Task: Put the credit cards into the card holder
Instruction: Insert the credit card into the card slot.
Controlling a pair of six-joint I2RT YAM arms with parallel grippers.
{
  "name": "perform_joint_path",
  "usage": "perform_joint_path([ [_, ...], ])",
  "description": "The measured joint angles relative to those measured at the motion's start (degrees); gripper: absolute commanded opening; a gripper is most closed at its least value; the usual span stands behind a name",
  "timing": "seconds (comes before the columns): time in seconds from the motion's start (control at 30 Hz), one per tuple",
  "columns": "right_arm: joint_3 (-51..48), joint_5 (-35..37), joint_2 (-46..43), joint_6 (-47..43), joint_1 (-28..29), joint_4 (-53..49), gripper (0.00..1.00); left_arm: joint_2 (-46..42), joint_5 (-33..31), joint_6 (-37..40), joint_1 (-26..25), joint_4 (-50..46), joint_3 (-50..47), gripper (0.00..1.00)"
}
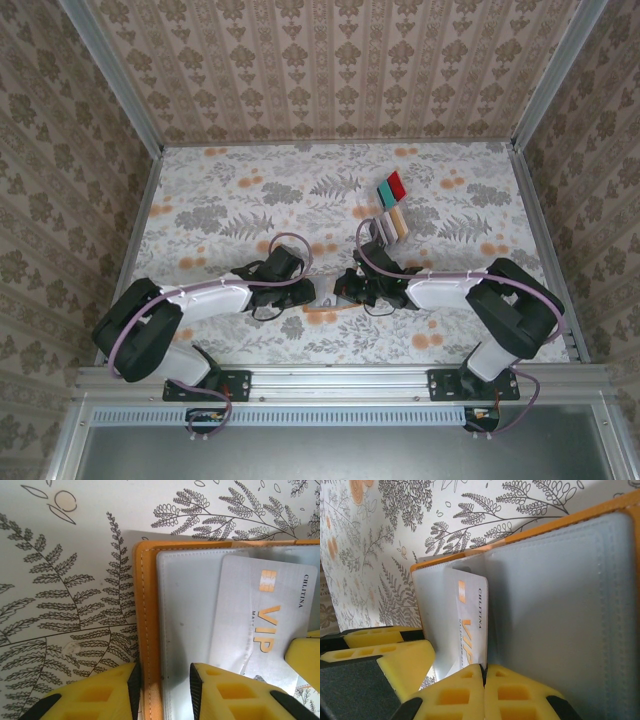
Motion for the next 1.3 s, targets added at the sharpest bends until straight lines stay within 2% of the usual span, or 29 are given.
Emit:
perform_joint_path([
  [0.7, 5.9, -3.0, 5.5, -4.5, 1.1, -3.2, 0.12, 0.0, 0.0, 0.0, 0.0, 0.0, 0.0, 0.39],
  [0.93, 7.7, -2.6, 5.9, -6.7, 1.3, -7.7, 0.25, 0.0, 0.0, 0.0, 0.0, 0.0, 0.1, 0.38],
  [1.03, 8.7, -1.4, 5.9, -8.0, 1.5, -10.2, 0.25, 0.0, -0.1, 0.0, 0.0, 0.0, 0.2, 0.37],
  [1.3, 10.9, -0.8, 6.1, -10.1, 1.6, -14.0, 0.16, -0.4, -0.2, 0.0, 0.0, 0.0, 0.2, 0.33],
])
